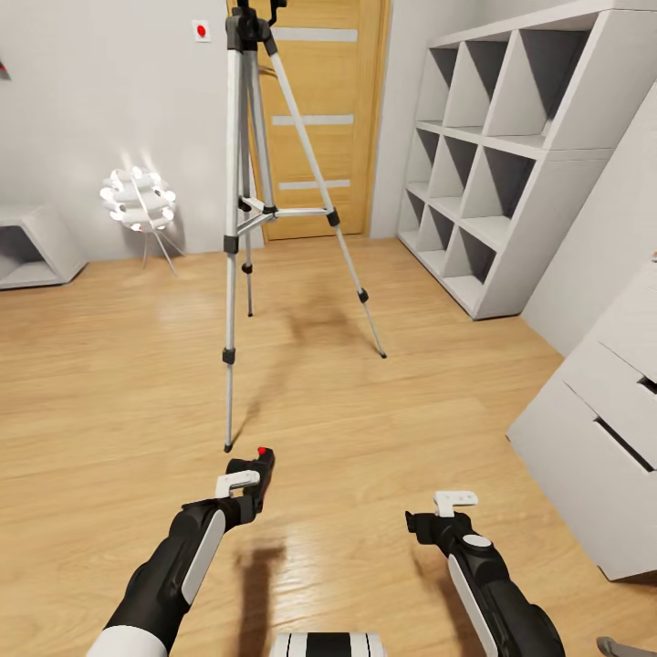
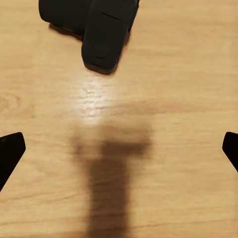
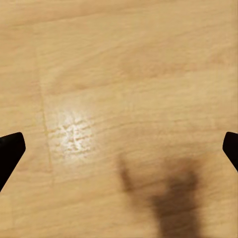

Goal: Attach the digital camera to the camera tripod in the bedroom.

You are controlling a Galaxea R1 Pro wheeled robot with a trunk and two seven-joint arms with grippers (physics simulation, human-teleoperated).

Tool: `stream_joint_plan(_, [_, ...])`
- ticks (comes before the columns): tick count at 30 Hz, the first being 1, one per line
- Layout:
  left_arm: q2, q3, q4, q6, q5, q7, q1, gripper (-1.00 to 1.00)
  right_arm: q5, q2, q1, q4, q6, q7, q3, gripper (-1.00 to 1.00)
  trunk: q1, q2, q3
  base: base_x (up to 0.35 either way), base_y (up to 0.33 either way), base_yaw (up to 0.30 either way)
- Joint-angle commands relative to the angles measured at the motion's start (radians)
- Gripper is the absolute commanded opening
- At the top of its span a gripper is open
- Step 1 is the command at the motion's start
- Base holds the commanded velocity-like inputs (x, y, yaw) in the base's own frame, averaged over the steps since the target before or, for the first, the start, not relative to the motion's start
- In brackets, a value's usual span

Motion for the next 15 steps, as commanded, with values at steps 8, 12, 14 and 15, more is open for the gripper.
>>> stream_joint_plan(8, [0.001,-0.002,0.002,0.003,0.007,0.009,0.000,1.00,-0.001,0.000,0.000,-0.001,0.005,-0.007,0.002,1.00,0.000,0.000,-0.001,0.000,-0.006,0.000])
stream_joint_plan(12, [0.002,-0.003,0.012,0.001,0.005,0.009,0.000,1.00,0.000,0.000,0.000,-0.001,0.005,-0.007,0.002,1.00,0.000,0.000,-0.001,0.000,-0.002,0.000])
stream_joint_plan(14, [0.003,-0.004,0.022,-0.006,0.005,0.008,0.000,1.00,-0.001,0.000,0.000,-0.001,0.004,-0.007,0.002,1.00,0.000,0.000,-0.001,0.000,0.000,0.000])
stream_joint_plan(15, [0.004,-0.004,0.029,-0.013,0.004,0.007,0.000,1.00,-0.001,0.000,0.000,0.000,0.003,-0.007,0.002,1.00,0.000,0.000,-0.001,0.000,0.000,0.000])
